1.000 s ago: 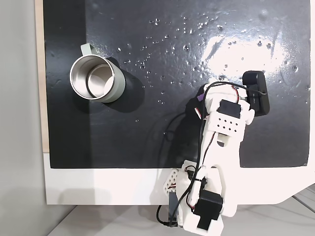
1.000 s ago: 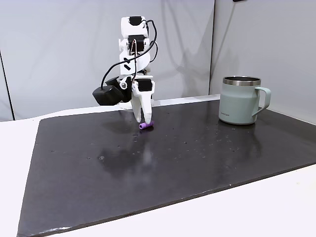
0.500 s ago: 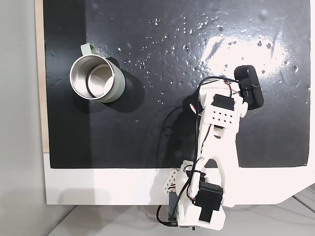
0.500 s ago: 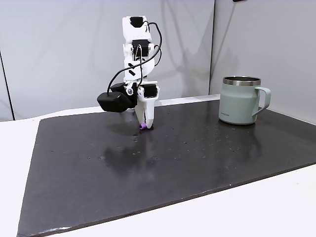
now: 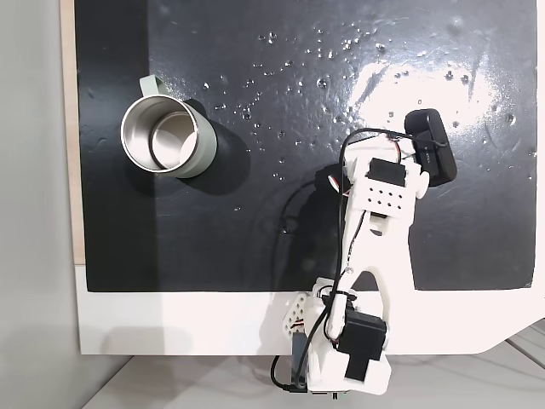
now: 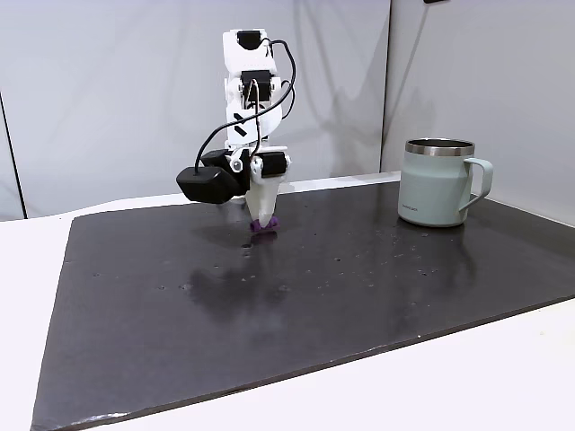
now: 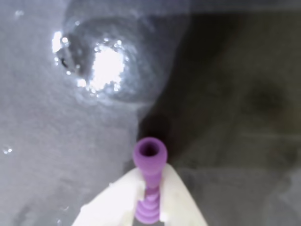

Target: Grasp a pengrip and put it in the cup.

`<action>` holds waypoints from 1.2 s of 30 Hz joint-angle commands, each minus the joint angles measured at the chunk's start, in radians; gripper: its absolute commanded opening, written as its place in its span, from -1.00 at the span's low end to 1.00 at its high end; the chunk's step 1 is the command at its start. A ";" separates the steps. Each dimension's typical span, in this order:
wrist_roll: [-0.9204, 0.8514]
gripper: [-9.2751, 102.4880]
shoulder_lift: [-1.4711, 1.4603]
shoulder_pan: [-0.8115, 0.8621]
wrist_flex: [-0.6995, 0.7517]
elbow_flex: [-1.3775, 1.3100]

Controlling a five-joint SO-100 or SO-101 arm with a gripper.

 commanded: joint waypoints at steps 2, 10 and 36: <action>0.089 -0.83 0.106 -0.057 0.132 -0.161; 0.310 -0.83 0.232 -0.236 0.387 -0.379; 0.796 -0.83 0.034 -0.769 0.239 -0.767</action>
